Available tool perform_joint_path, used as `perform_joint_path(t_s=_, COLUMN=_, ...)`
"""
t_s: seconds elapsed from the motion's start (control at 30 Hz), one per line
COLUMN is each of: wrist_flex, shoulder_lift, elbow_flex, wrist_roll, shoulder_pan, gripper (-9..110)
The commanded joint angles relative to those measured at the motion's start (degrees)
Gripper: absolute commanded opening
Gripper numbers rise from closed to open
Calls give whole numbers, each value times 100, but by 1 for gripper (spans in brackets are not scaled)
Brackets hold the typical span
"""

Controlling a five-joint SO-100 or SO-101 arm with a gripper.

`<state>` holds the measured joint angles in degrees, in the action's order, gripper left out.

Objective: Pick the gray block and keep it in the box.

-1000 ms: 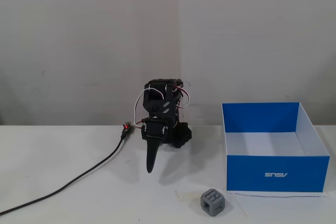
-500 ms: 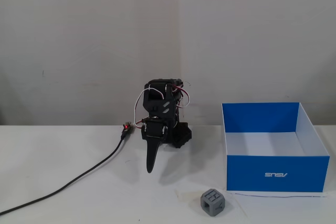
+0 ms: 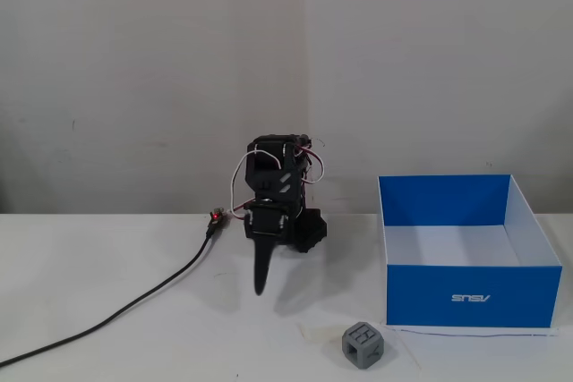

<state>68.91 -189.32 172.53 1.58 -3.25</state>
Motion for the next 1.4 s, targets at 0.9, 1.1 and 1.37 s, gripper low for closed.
perform_joint_path(t_s=0.9, wrist_flex=-677, shoulder_lift=2593, elbow_flex=-2733, wrist_roll=53, shoulder_pan=-1389, gripper=0)
perform_joint_path(t_s=1.1, wrist_flex=-984, shoulder_lift=3331, elbow_flex=-3050, wrist_roll=-9, shoulder_pan=-1547, gripper=0)
perform_joint_path(t_s=1.37, wrist_flex=-1081, shoulder_lift=5098, elbow_flex=-3999, wrist_roll=-167, shoulder_pan=-1828, gripper=0)
